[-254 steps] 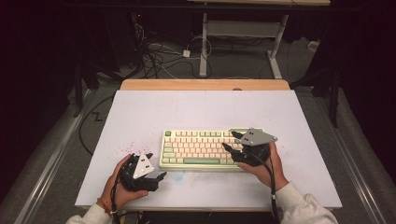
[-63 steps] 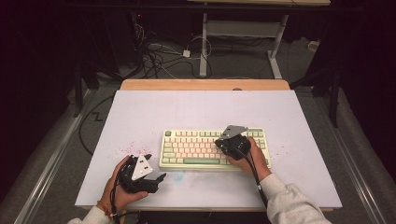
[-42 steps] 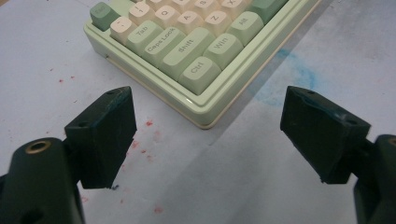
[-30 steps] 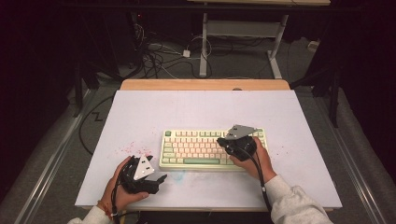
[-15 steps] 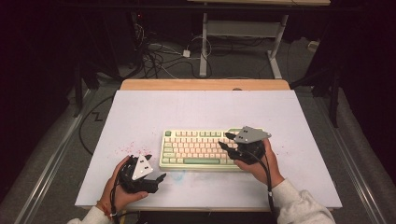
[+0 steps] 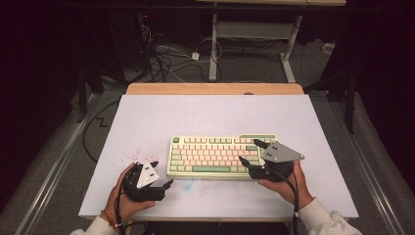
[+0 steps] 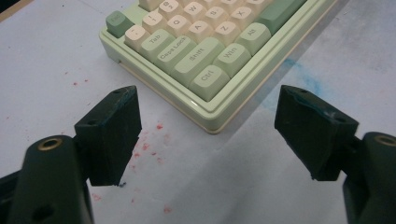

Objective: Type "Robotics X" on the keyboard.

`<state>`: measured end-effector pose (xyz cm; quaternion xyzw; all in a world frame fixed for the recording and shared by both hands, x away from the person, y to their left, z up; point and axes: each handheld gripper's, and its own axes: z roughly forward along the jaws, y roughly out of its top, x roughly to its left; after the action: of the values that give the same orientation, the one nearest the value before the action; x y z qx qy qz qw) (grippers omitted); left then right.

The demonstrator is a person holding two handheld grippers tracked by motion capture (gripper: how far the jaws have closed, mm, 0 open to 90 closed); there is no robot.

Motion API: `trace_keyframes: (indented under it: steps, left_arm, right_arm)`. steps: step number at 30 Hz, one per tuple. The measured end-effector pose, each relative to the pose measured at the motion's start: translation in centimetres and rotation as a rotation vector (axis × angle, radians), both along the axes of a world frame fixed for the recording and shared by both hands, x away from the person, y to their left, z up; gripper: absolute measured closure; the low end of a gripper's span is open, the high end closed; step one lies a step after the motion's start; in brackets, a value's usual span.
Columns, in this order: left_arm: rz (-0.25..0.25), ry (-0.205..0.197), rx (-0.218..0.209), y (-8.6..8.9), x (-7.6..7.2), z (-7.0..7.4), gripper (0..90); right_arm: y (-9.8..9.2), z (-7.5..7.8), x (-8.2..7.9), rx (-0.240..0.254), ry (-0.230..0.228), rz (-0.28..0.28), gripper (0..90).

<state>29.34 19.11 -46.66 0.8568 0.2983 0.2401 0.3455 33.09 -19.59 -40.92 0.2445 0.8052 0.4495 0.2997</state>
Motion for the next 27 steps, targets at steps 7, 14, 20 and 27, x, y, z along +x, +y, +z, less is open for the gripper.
trace_keyframes:
  steps: [7,14,20,27]
  left_arm:
    - [0.011,-0.004,-0.018,0.0,0.0,0.3,23.6]
    - [0.035,-0.004,-0.033,0.0,0.8,1.5,28.7]
    - [0.024,0.024,-0.029,-0.8,2.0,2.7,53.7]
    - [-0.07,0.056,0.016,-3.2,3.4,3.9,85.4]
  right_arm:
    - [-2.1,-0.4,-1.2,0.001,-0.029,-0.046,28.8]
    - [-4.0,-1.1,-2.5,-0.003,-0.031,-0.104,28.5]
    - [-5.2,-2.2,-3.3,-0.027,-0.003,-0.125,28.5]
    - [-5.5,-2.8,-4.1,-0.048,0.013,-0.12,28.4]
